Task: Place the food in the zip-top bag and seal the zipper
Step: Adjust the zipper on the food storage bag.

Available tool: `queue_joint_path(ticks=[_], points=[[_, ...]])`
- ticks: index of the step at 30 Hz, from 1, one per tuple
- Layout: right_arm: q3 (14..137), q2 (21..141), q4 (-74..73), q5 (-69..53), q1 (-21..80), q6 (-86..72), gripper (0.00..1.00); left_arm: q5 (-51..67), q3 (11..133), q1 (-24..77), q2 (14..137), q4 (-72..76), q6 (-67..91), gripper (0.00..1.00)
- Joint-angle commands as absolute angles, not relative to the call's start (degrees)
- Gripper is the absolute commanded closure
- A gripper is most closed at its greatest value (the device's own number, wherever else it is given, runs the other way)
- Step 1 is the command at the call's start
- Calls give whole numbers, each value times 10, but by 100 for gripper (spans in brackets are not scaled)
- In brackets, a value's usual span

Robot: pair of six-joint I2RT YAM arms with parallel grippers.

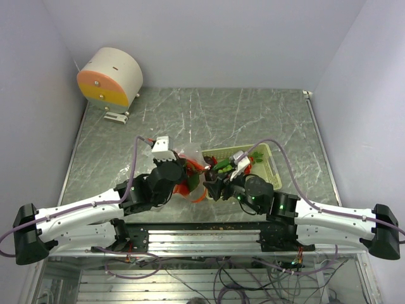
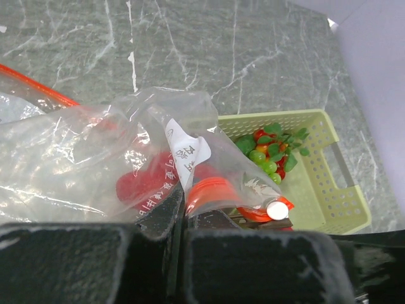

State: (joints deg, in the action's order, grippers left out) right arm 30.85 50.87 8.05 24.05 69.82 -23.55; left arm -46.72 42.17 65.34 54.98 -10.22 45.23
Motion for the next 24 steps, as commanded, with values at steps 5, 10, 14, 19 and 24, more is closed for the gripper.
queue_joint_path(ticks=[5, 10, 14, 19, 24], points=[[282, 554, 116, 183, 700, -281, 47, -481, 460, 655, 537, -93, 446, 93], [286, 584, 119, 211, 700, -290, 70, -480, 466, 655, 540, -95, 442, 93], [288, 599, 120, 227, 700, -290, 70, -483, 466, 655, 532, -98, 441, 93], [290, 623, 136, 241, 700, -286, 69, -481, 457, 655, 519, -91, 443, 93], [303, 642, 142, 280, 700, -281, 82, -480, 451, 655, 510, -96, 447, 93]])
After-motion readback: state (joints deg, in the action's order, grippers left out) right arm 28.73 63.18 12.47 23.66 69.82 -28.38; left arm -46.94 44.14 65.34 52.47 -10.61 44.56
